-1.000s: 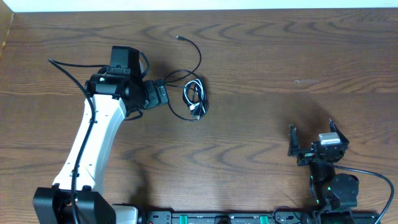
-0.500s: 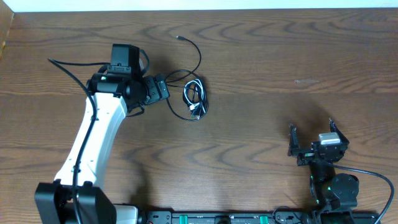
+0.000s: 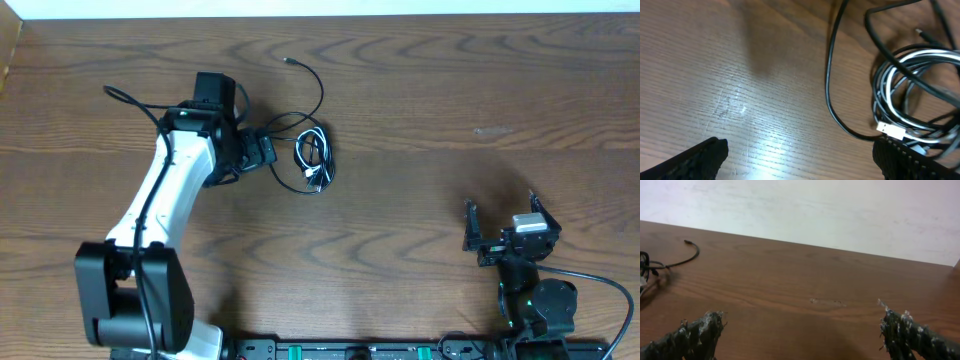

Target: Untangle cables

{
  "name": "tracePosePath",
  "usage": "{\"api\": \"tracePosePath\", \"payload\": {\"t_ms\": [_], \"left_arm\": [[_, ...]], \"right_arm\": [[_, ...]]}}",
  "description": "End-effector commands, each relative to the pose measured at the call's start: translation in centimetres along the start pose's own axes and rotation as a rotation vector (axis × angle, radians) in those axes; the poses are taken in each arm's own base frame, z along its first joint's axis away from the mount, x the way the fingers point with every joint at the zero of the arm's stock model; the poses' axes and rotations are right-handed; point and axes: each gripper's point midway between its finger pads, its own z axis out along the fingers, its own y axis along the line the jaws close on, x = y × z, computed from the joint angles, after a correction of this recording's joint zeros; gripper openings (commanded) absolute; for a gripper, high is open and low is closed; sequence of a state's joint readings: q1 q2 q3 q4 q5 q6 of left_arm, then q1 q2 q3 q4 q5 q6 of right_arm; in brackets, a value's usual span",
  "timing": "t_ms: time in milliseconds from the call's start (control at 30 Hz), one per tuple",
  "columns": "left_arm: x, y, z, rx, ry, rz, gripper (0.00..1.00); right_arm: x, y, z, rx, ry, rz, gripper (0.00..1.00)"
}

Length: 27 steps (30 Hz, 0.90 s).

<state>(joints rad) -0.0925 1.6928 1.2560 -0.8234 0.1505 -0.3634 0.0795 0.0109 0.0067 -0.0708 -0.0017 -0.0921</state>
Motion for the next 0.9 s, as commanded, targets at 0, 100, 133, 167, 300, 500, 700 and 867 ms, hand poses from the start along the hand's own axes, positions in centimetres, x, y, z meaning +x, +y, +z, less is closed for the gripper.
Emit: {"api": "tracePosePath", "payload": {"t_ms": [0, 100, 133, 167, 300, 500, 700, 867], "left_arm": [[0.6, 0.7, 1.5, -0.032, 0.040, -0.011, 0.99], [0.6, 0.7, 1.8, -0.035, 0.048, -0.012, 0.77], [0.6, 0.7, 1.8, -0.035, 0.047, -0.011, 0.72], [0.6, 0.7, 1.8, -0.035, 0.046, -0.011, 0.68], [0.6, 0.7, 1.8, -0.035, 0.047, -0.011, 0.76], [0.6, 0.7, 1.8, -0.035, 0.046, -0.011, 0.98], [0.1, 0.5, 1.9, -0.028, 0.027, -0.009, 0.98], [-0.4, 0.3, 1.9, -0.019, 0.008, -0.007, 0.82]], "right_arm": [[0.1, -0.1, 0.0, 0.005, 0.001, -0.010, 0.99], [0.1, -0.1, 0.0, 0.005, 0.001, -0.010, 0.99], [0.1, -0.1, 0.0, 0.005, 0.001, -0.010, 0.99], [0.1, -0.1, 0.0, 0.005, 0.000, -0.010, 0.99], [0.1, -0.1, 0.0, 0.005, 0.001, -0.010, 0.99], [0.1, -0.1, 0.0, 0.005, 0.000, -0.010, 0.99], [0.1, -0.1, 0.0, 0.005, 0.001, -0.010, 0.99], [0.1, -0.1, 0.0, 0.005, 0.001, -0.010, 0.99]]}}
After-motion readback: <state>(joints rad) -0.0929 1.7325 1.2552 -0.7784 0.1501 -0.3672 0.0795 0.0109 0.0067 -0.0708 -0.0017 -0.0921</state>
